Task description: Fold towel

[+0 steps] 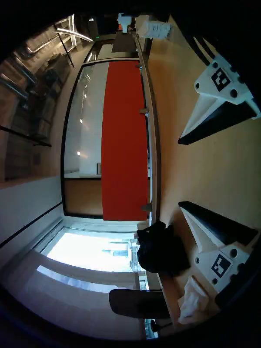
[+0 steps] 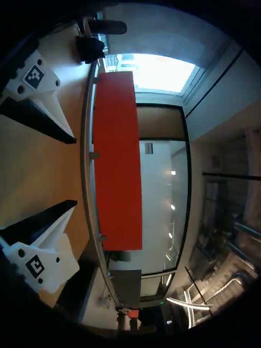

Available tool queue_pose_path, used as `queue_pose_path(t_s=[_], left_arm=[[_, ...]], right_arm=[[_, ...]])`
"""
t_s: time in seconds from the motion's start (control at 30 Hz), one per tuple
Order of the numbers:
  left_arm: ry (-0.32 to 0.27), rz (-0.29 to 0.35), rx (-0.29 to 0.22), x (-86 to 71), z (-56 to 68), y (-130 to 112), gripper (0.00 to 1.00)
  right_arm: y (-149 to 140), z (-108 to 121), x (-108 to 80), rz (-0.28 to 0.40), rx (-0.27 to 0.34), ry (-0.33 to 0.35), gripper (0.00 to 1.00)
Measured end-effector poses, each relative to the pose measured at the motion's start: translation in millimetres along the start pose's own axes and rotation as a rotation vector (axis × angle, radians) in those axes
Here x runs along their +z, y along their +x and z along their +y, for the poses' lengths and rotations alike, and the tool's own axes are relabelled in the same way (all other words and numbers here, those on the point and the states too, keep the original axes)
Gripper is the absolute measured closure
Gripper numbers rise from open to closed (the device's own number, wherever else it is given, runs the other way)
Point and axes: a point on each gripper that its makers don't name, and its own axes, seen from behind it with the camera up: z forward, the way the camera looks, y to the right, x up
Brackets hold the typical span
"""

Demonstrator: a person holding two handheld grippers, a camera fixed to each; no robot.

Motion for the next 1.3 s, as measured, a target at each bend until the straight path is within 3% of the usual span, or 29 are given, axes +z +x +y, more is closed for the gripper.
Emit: queue_pose_path(t_s=[0.37, 0.6, 1.3], left_arm=[[0.0, 0.0, 0.0, 0.1, 0.5, -0.1, 0.04], [0.0, 0.0, 0.0, -0.1, 0.2, 0.0, 0.04], [0.0, 0.0, 0.0, 0.4, 0.4, 0.0, 0.03]], right_arm=[[-37.3, 0.1, -1.3, 0.0, 0.019, 0.022, 0.0], [-53.1, 9.3, 1.6, -0.01, 0.028, 0.001, 0.0], [-69.0, 2.0, 3.6, -0.012, 0.018, 0.018, 0.0]])
